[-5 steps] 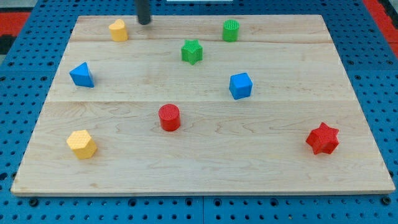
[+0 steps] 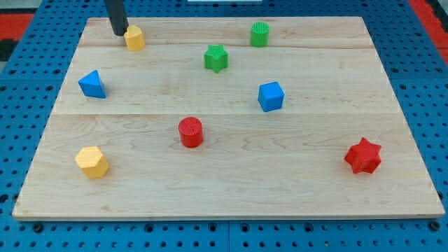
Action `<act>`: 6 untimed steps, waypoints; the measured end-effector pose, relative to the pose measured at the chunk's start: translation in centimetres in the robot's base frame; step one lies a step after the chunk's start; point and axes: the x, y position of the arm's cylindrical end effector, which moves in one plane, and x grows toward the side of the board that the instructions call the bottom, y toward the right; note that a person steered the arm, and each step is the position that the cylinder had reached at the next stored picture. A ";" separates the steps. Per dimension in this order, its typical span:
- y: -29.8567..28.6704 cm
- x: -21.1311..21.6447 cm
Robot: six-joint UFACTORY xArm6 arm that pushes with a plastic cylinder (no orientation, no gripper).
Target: Put the yellow heart diagonally to green star
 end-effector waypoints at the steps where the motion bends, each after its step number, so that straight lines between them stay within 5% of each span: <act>1: 1.0 1.4; 3: 0.8 2.2; 5: 6.6 6.2; 6: 10.9 4.3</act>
